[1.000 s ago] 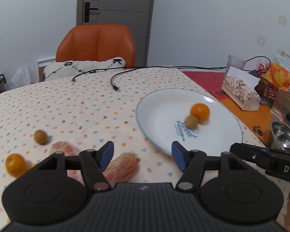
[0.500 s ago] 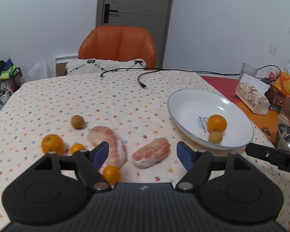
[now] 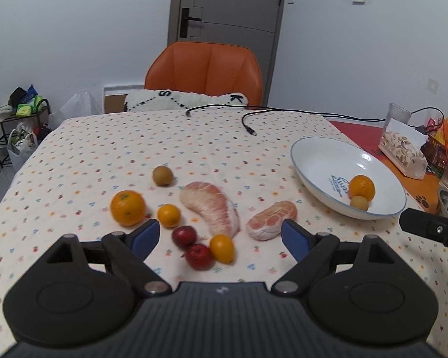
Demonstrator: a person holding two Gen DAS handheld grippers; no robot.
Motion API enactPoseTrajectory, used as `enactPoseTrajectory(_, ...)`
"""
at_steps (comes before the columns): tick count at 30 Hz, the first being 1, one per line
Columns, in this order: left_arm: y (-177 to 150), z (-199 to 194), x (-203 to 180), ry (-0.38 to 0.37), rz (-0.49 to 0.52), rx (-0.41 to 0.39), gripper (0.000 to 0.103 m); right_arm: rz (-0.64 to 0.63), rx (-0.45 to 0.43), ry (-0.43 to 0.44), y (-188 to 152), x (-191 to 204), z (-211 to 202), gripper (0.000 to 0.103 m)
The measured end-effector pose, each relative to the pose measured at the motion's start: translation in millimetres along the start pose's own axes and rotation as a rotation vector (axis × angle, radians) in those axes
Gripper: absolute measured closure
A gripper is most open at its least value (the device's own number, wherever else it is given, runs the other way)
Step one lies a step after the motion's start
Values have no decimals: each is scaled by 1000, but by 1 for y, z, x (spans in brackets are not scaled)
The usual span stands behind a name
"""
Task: Organize fruits
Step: 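Move both open grippers from the plate back toward the remaining fruits, then grasp a red plum with the left gripper while the right gripper grasps a pink pomelo segment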
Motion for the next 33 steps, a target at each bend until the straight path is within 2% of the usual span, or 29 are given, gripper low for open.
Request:
enactPoseTrajectory(3, -4, -2, 6, 5, -3, 1, 16, -3, 1, 12, 0, 7, 2, 0)
enactPoseTrajectory(15, -16, -3, 24, -5, -27, -6, 16, -40, 48, 48, -8, 39, 18, 0)
enactPoseTrajectory(18, -18, -1, 27, -10, -30, -9, 20, -43, 62, 56, -10, 44, 23, 0)
enactPoseTrajectory(21, -19, 3, 28, -22, -35, -5, 31, -58, 69, 61, -13, 51, 27, 0)
enactPoseTrajectory(23, -21, 7, 29, -32, -41, 4, 42, -61, 76, 67, -14, 53, 30, 0)
enactPoseTrajectory(26, -23, 14, 30, -43, -50, 16, 54, -60, 83, 78, -15, 57, 36, 0)
enactPoseTrajectory(29, -24, 20, 31, -52, -53, 25, 60, -64, 91, 89, -17, 62, 42, 4)
enactPoseTrajectory(33, -24, 25, 32, -63, -51, 32, 63, -87, 114, 95, -19, 69, 51, 12)
Point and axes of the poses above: each gripper's, at about its wrist camera, not at the fingertips, and z roughly the way its jaws point, x to its left, y to its top, the point moved 9 cm from there along z, roughly the way its jaws point, and after that the axes turned 8 degrees about x, right-handed, at the moved point
